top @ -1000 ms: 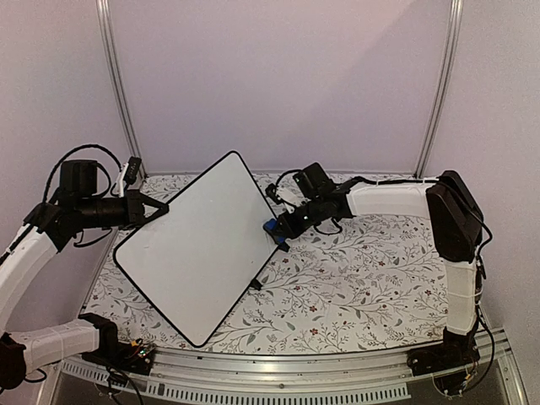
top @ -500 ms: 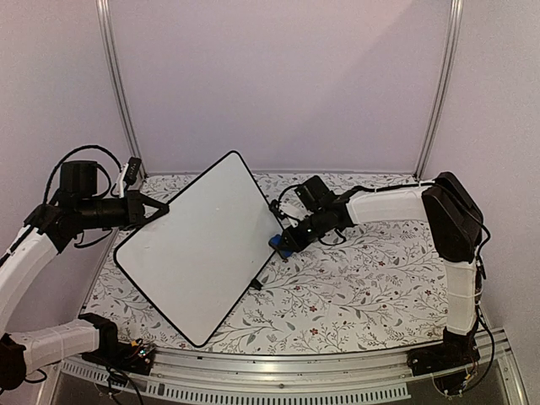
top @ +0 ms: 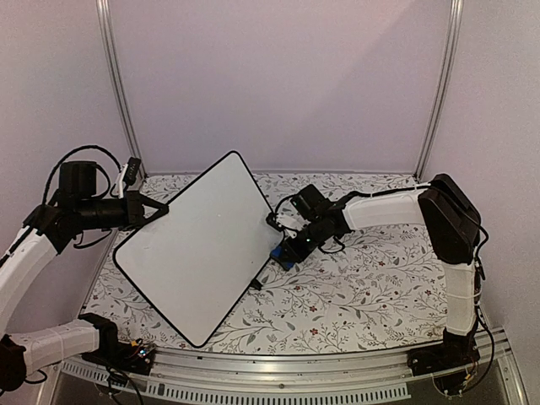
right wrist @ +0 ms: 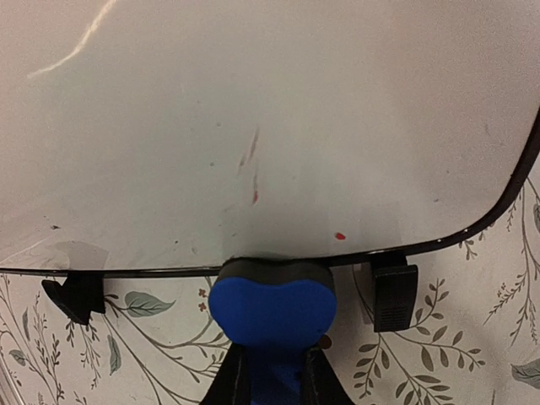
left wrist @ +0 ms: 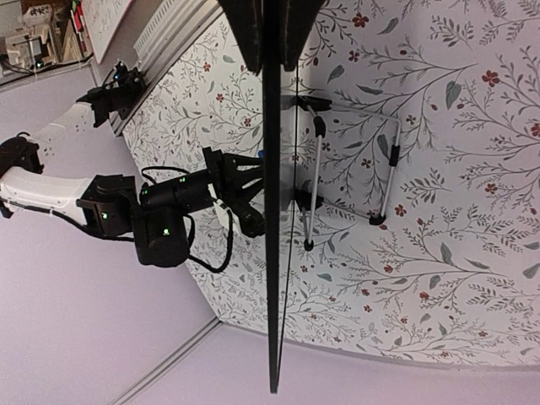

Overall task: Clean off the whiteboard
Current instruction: Erase the whiteboard at the center of the board.

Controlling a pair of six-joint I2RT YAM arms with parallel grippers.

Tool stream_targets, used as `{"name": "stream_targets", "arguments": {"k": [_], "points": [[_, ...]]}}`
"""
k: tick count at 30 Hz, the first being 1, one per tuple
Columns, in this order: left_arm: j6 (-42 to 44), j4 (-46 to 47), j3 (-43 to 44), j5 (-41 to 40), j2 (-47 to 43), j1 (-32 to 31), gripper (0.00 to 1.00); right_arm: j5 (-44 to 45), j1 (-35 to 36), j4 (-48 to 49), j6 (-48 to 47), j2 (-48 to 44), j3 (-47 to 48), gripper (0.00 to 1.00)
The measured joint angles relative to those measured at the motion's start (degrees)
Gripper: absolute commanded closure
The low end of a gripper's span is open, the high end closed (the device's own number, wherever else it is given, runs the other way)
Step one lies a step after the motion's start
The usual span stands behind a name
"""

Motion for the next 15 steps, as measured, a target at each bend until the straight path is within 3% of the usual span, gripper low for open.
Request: {"name": "stream_targets", "arguments": {"k": [15], "points": [[0.0,0.0,-0.4,0.0,-0.6,0.0,1.0,1.4,2.4,-2.6,-1.5,0.0,2.0,0.91]]}}
